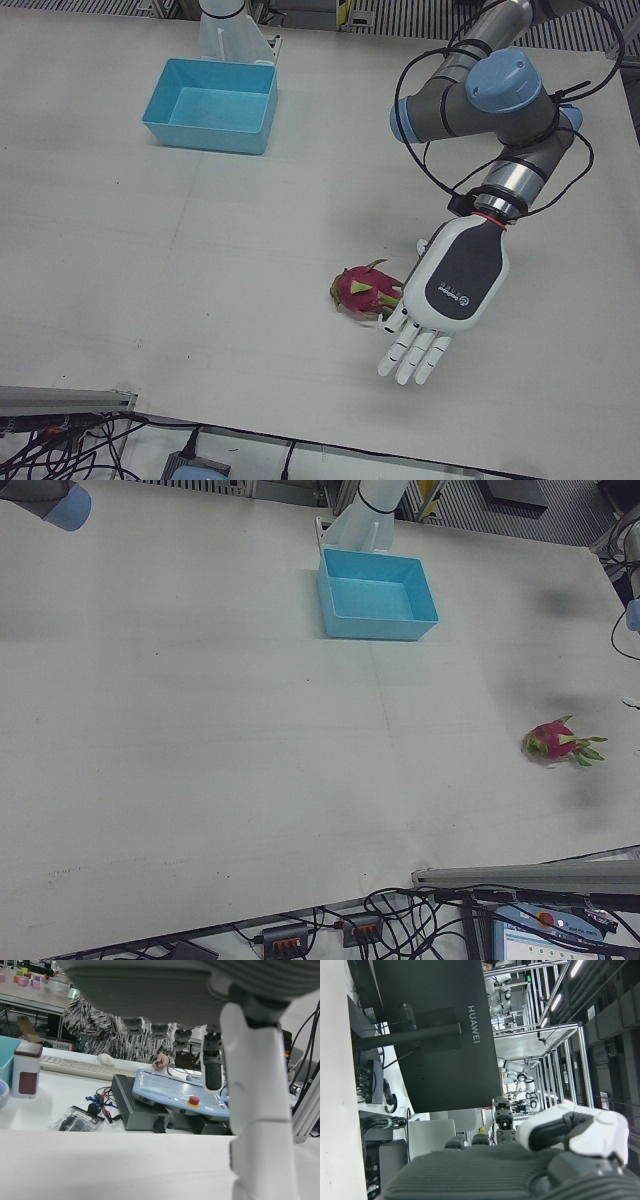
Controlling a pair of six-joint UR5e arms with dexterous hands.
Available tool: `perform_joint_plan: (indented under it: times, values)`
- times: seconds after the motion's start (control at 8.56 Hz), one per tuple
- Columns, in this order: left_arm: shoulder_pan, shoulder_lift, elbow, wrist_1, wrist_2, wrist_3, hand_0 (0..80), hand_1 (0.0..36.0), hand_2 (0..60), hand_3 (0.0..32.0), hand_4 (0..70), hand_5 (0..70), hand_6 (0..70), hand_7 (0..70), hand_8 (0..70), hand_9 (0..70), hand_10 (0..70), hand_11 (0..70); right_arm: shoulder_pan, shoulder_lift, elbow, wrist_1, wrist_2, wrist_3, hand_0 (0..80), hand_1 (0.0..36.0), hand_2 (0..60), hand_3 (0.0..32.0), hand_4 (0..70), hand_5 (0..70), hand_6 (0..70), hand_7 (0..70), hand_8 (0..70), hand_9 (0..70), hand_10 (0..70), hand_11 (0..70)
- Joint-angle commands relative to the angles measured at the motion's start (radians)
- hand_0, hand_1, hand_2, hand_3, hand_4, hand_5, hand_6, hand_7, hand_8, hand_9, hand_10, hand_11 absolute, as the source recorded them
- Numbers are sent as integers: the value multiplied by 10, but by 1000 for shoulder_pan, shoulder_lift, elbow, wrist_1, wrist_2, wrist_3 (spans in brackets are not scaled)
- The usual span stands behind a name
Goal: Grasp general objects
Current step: 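Move the left hand toward the pink dragon fruit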
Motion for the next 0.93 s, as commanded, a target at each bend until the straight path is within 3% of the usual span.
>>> perform_joint_plan:
  times: [0.0, 0.12, 0.35, 0.47, 0.82]
  values:
    - [39, -1, 9, 51, -5, 87, 509, 324, 600, 0, 0, 488, 57, 21, 38, 8, 18, 53, 0, 0, 0, 0, 0, 0, 0, 0, 0, 0, 0, 0, 0, 0, 0, 0, 0, 0]
    - [120, -1, 15, 51, -30, 105, 503, 301, 598, 0, 0, 471, 47, 20, 30, 4, 13, 44, 0, 0, 0, 0, 0, 0, 0, 0, 0, 0, 0, 0, 0, 0, 0, 0, 0, 0]
    - [320, -3, 33, 73, -184, 106, 493, 282, 558, 0, 0, 486, 38, 19, 21, 3, 17, 49, 0, 0, 0, 0, 0, 0, 0, 0, 0, 0, 0, 0, 0, 0, 0, 0, 0, 0]
    - [359, -1, 37, 85, -226, 108, 493, 283, 563, 0, 0, 509, 37, 21, 19, 1, 19, 51, 0, 0, 0, 0, 0, 0, 0, 0, 0, 0, 0, 0, 0, 0, 0, 0, 0, 0]
    - [346, -1, 34, 106, -226, 109, 485, 275, 564, 0, 0, 476, 22, 11, 14, 0, 15, 46, 0, 0, 0, 0, 0, 0, 0, 0, 0, 0, 0, 0, 0, 0, 0, 0, 0, 0]
